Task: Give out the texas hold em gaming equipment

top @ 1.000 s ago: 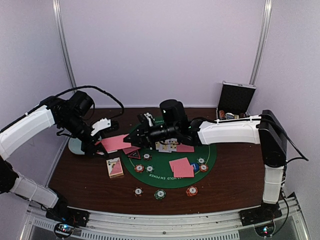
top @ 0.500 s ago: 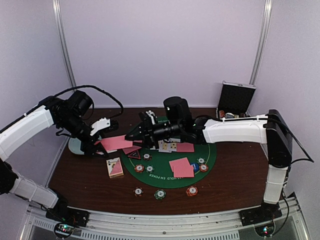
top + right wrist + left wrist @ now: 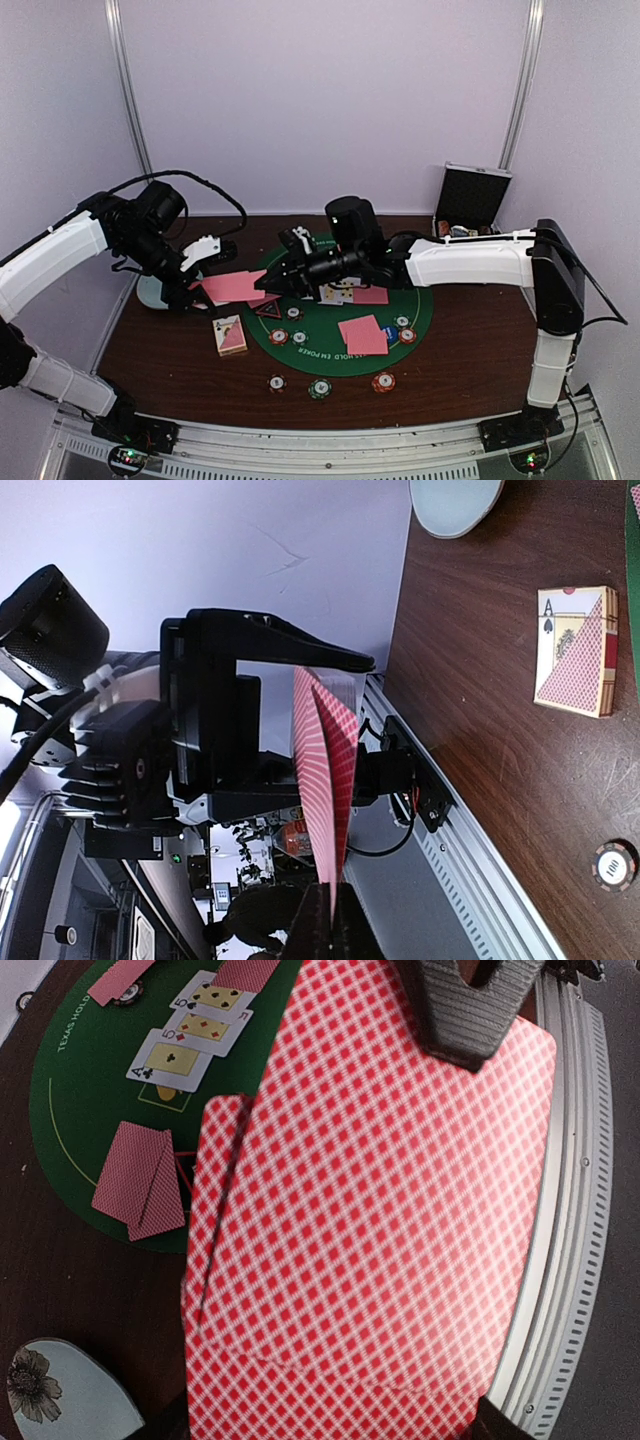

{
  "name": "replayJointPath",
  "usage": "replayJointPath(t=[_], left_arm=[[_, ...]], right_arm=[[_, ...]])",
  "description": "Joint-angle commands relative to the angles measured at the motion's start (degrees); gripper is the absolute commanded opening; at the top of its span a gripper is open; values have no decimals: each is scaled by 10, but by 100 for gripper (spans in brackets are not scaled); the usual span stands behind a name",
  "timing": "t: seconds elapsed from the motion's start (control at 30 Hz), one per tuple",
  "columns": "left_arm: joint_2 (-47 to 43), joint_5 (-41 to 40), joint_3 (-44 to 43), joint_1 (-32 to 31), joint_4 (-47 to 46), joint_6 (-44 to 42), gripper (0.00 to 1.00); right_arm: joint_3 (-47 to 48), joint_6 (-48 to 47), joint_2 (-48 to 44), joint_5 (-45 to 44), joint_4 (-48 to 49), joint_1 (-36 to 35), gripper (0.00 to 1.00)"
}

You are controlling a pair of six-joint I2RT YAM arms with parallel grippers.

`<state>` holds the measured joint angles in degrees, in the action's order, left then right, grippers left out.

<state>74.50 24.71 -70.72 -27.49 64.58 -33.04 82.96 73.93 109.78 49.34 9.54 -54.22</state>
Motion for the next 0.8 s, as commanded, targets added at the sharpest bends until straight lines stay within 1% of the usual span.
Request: replayJointPath(t=[0.0, 0.57, 0.67, 0.77], left_arm=[[-9, 15, -5, 0, -20, -8, 0], [-12, 18, -4, 0, -20, -5, 0], [-15, 12, -3, 0, -20, -5, 0], [-15, 9, -1, 0, -19, -4, 0]], right_arm=[[11, -12, -36, 11, -7, 4, 3], [-10, 8, -69, 22, 27, 18, 1], [-36, -11, -97, 27, 1, 44, 0], [-58, -57, -122, 29, -52, 73, 0]])
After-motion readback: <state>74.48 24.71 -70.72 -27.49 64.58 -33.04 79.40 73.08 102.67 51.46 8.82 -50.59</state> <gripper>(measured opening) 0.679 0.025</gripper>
